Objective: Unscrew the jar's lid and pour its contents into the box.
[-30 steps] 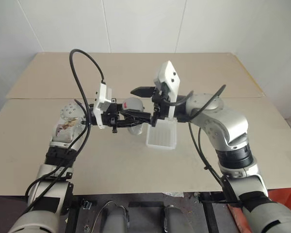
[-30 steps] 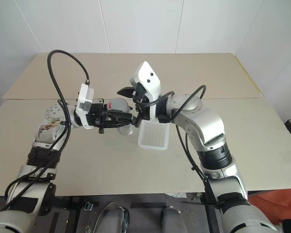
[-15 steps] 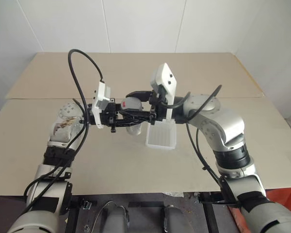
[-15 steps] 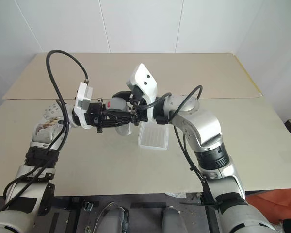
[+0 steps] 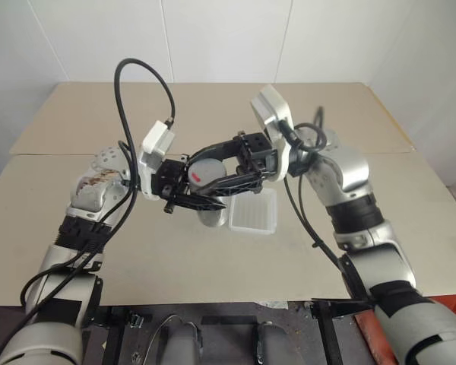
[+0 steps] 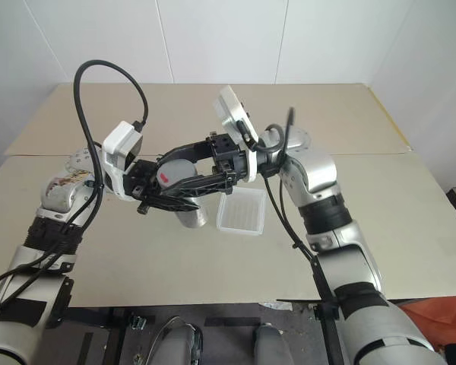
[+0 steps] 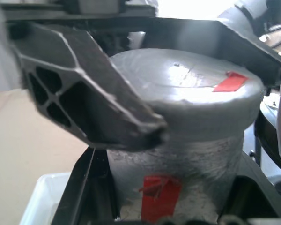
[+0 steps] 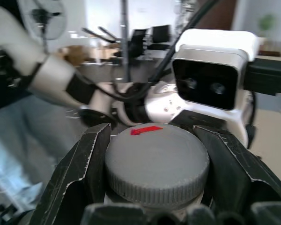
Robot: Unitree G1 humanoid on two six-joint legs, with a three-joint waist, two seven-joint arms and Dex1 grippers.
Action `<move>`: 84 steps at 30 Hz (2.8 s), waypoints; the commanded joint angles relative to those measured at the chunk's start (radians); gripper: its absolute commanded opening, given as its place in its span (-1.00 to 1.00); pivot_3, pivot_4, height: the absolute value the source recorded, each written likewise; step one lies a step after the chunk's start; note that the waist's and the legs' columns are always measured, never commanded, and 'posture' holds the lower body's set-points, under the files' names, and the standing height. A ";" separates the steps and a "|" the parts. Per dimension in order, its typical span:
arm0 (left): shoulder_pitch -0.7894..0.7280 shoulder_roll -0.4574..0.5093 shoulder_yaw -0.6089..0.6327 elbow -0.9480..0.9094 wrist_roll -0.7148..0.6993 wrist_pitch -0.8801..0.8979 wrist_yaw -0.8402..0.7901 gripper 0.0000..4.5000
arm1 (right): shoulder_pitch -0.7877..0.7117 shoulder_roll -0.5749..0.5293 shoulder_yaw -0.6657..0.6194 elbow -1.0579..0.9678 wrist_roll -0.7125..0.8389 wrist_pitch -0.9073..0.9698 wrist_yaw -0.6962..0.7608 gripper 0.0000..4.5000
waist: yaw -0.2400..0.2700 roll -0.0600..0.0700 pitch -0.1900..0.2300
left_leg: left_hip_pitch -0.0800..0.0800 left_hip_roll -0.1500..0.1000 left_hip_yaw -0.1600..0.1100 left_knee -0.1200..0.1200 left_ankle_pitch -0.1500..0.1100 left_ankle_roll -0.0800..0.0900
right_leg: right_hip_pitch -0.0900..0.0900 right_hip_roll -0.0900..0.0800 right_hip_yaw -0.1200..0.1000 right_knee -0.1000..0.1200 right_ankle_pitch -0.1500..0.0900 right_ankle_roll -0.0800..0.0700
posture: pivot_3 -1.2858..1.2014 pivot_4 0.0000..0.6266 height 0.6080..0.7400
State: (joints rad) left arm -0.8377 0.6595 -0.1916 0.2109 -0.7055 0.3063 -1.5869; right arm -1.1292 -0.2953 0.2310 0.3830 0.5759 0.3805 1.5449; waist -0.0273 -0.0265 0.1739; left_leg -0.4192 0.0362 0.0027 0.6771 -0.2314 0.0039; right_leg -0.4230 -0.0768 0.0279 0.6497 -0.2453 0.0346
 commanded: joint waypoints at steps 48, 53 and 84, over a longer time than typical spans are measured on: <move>0.094 0.022 0.192 0.029 0.090 -0.021 -0.028 -0.12 | 0.222 -0.059 -0.108 -0.458 -0.111 0.178 -0.642 0.96 | 0.009 0.000 0.000 | -0.001 0.000 -0.001 0.001 0.000 0.000 | -0.001 0.000 0.000 0.007 0.000 0.000 | 0.03 -0.52 1.00; 0.116 0.044 0.201 0.004 0.077 -0.011 -0.028 -0.12 | 0.239 -0.111 -0.145 -0.442 -0.090 0.158 -0.605 0.96 | 0.013 0.000 0.000 | -0.001 0.000 0.000 0.001 0.000 0.000 | -0.001 -0.001 -0.001 0.007 0.000 0.000 | 0.03 -0.52 1.00; 0.094 -0.052 0.207 0.036 0.146 -0.036 -0.008 -0.12 | 0.179 0.064 0.043 -0.533 -0.173 0.226 -0.730 0.96 | 0.009 0.000 0.000 | -0.001 0.000 -0.001 0.001 0.000 0.000 | -0.001 0.000 -0.001 0.007 0.000 0.000 | 0.03 -0.52 1.00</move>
State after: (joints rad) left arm -0.7323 0.5982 -0.0037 0.2594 -0.5513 0.2821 -1.5865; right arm -0.9198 -0.2408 0.2768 -0.1443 0.4139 0.6221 0.8281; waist -0.0183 -0.0261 0.1742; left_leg -0.4202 0.0361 0.0022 0.6777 -0.2314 0.0039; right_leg -0.4240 -0.0770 0.0274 0.6570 -0.2455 0.0348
